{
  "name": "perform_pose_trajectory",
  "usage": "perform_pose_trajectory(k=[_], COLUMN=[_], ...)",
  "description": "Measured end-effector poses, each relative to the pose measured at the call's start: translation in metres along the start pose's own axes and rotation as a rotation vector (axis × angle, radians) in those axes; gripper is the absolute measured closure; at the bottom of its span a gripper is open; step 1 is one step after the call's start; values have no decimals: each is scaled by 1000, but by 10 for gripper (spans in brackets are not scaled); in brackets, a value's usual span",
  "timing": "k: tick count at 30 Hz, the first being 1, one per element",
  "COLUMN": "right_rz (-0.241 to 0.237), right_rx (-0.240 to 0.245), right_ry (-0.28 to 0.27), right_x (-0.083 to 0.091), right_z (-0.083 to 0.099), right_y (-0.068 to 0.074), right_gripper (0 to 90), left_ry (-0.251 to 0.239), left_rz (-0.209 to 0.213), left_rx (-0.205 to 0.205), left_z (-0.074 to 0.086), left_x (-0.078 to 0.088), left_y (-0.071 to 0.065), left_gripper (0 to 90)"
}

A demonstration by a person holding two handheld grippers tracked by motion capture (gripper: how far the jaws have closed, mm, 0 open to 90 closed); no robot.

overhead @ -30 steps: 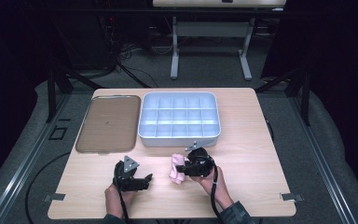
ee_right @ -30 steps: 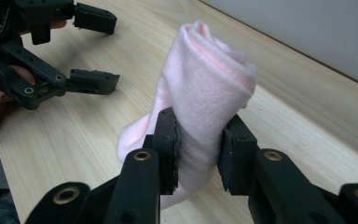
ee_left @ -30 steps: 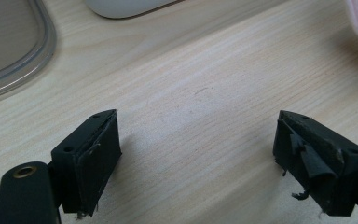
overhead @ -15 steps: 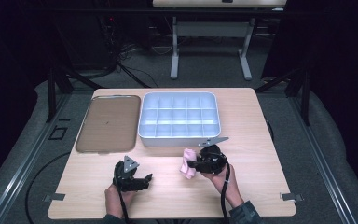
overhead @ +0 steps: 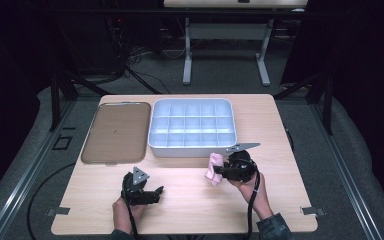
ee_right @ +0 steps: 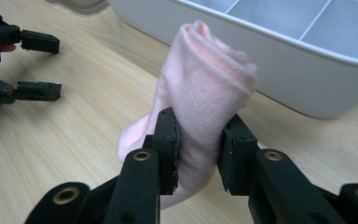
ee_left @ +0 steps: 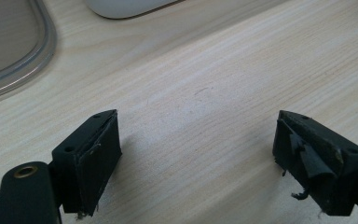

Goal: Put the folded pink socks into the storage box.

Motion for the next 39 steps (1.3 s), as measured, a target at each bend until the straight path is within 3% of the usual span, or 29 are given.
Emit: perform_pose_trajectory(k=[15, 19, 39], right_rz=[52, 47, 114], right_rx=[7, 2, 48], right_ry=[-34, -48, -64], right_x=[21, 25, 37], right_z=[-14, -18, -60], right_y=[-13, -16, -29], right_gripper=[710, 710, 710], left_ry=[0, 1, 1], left_rz=[0, 0, 0], left_rx=[-1, -1, -1], left_z=[0, 0, 0], left_x=[0, 0, 0], left_y=[0, 0, 0], left_gripper=[150, 150, 150])
Point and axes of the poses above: each handheld gripper's, and its own axes: x roughly backward along the jaws, z roughly out of its underside, y roughly to its left, the point moved 1 cm from there along -x, roughly forward along the jaws, and after that the axes turned 3 degrees about x, right-handed, at the moved point
